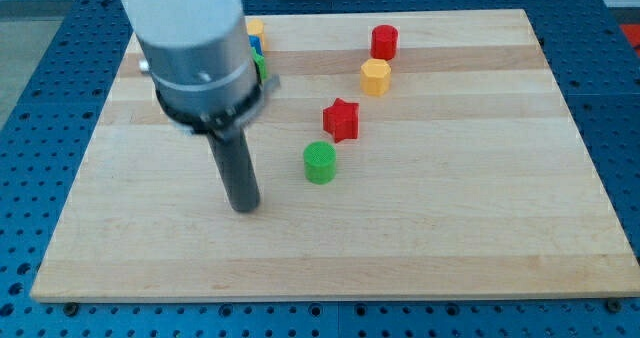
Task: Push the green circle slightly left
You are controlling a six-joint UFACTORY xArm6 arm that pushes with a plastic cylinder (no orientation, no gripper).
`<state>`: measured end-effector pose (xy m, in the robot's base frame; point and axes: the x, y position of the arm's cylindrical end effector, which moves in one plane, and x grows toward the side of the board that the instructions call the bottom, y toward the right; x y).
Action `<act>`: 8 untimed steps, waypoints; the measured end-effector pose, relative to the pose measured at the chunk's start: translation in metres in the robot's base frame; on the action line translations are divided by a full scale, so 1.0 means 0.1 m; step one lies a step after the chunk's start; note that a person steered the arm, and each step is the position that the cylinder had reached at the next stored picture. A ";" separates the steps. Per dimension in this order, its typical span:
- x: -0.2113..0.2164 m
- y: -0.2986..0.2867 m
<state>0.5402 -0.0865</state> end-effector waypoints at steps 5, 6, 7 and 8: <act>0.00 1.19; -0.43 1.16; -0.45 1.16; -0.66 1.09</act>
<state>0.4739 0.0225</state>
